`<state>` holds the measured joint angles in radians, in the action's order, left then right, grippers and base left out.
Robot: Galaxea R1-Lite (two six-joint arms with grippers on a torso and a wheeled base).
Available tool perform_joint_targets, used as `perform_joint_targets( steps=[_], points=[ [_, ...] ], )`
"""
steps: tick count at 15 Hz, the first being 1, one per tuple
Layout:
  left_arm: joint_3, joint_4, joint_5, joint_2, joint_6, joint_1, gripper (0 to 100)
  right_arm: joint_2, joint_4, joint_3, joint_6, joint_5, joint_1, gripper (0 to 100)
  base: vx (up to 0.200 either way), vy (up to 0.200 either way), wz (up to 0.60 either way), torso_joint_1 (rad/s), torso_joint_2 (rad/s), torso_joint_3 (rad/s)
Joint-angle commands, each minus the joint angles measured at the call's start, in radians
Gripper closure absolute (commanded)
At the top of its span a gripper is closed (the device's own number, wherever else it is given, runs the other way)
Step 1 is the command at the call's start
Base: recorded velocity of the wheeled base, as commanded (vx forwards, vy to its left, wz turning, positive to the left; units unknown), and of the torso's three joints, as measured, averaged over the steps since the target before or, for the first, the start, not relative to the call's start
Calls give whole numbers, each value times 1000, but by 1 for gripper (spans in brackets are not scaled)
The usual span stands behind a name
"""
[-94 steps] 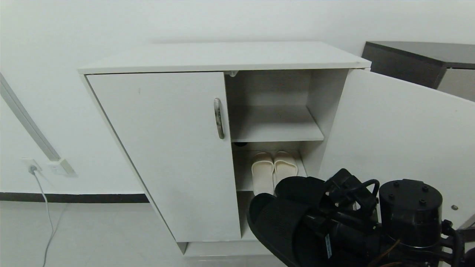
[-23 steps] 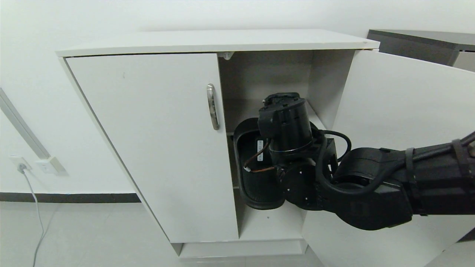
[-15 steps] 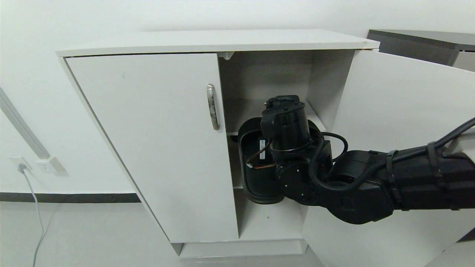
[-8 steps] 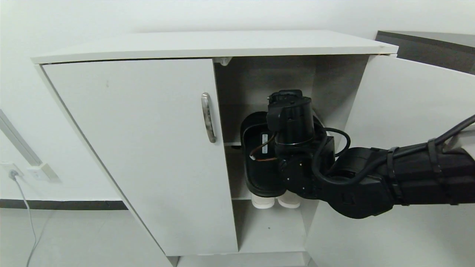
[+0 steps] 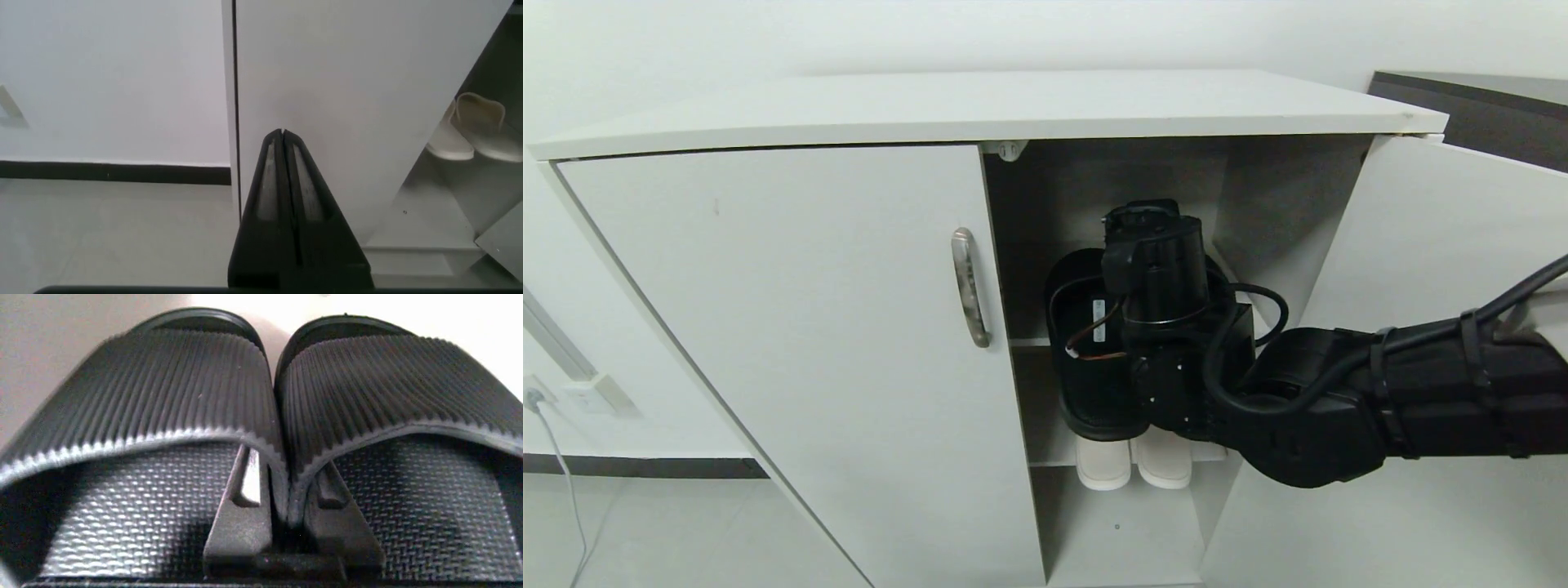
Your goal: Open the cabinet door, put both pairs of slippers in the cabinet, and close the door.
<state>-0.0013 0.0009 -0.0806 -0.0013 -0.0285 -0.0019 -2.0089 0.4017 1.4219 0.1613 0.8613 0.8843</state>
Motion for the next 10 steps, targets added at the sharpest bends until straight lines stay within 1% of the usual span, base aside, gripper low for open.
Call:
perform_joint_targets(
  steps=[1, 5, 8, 10],
  points=[
    [0, 1, -1, 1, -1, 0, 100, -16, 0, 14, -6, -8, -16, 100, 0, 0, 0, 0, 0, 0],
    [0, -1, -4, 1, -2, 0, 100, -57, -17, 97, -23, -28, -47, 100, 0, 0, 0, 0, 0, 0],
    [0, -1, -7, 1, -2, 0, 100, -82, -106, 164, -28, -79, -84, 100, 0, 0, 0, 0, 0, 0],
    [0, -1, -7, 1, -2, 0, 100, -91, -136, 206, -26, -113, -90, 100, 0, 0, 0, 0, 0, 0]
  ],
)
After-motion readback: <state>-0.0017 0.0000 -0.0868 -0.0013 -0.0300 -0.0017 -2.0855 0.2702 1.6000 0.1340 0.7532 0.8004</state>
